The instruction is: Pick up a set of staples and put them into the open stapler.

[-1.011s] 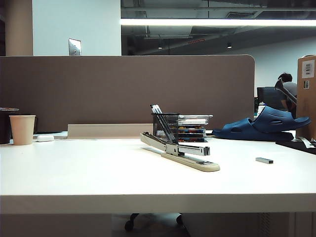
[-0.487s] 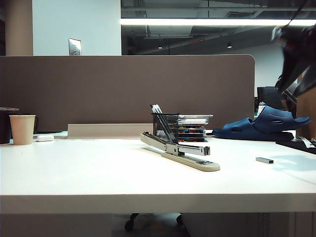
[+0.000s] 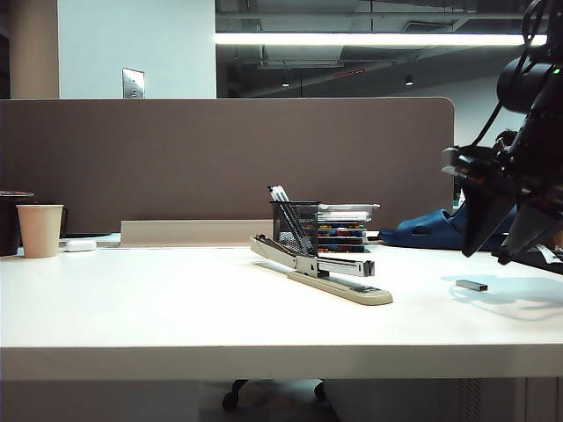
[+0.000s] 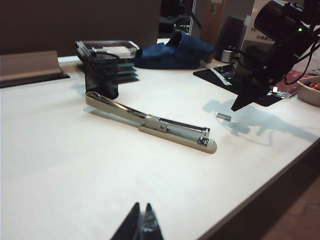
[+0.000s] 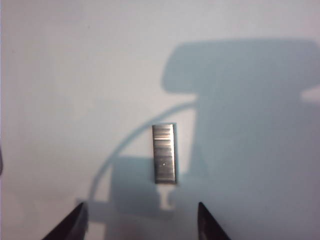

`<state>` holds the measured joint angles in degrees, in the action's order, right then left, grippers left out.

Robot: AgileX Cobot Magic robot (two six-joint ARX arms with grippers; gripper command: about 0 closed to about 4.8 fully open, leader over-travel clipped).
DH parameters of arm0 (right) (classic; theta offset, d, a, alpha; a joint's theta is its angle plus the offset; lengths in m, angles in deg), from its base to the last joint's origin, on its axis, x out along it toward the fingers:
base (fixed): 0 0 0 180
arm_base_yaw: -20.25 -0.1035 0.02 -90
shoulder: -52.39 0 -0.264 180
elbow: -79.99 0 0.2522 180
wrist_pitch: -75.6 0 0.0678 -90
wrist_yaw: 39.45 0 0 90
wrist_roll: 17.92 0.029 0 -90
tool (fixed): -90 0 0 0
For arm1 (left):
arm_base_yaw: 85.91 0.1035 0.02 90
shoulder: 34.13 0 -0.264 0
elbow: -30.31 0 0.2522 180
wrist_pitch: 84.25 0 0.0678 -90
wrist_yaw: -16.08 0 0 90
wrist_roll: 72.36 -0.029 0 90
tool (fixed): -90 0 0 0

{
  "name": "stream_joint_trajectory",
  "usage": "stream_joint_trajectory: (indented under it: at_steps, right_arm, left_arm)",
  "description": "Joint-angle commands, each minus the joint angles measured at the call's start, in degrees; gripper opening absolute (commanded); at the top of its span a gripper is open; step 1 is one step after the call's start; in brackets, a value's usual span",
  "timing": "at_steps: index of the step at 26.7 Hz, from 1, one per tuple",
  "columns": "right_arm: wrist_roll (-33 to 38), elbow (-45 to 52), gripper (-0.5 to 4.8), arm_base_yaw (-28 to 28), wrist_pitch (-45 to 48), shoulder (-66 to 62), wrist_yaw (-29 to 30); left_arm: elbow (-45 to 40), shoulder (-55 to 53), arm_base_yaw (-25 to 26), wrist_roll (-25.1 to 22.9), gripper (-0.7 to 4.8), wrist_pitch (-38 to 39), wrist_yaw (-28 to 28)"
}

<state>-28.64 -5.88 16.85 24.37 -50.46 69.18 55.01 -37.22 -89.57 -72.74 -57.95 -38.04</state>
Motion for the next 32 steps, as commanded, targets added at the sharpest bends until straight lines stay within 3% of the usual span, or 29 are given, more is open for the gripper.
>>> stream_joint_trajectory:
  at_steps: [1,27,32]
  right_arm:
    - [-1.27,-0.24,2.74,-0.59,2.16,-0.26,-2.56]
    - [-3.39,-0.22,2.69,-4.61,7.82,-5.09,-7.28]
    - [-3.45,-0.22,2.2,-4.94,7.98,-5.11,-7.65]
  left_arm:
    - [0.37,-0.13,0.0,-0.26,-0.06,-0.22,0.22]
    - [0.33,-0.13,-0.04,-0.24,-0.06,-0.57,-0.07]
    - [0.33,-0.13,-0.04,-0.24,-0.06,-0.61,-0.09]
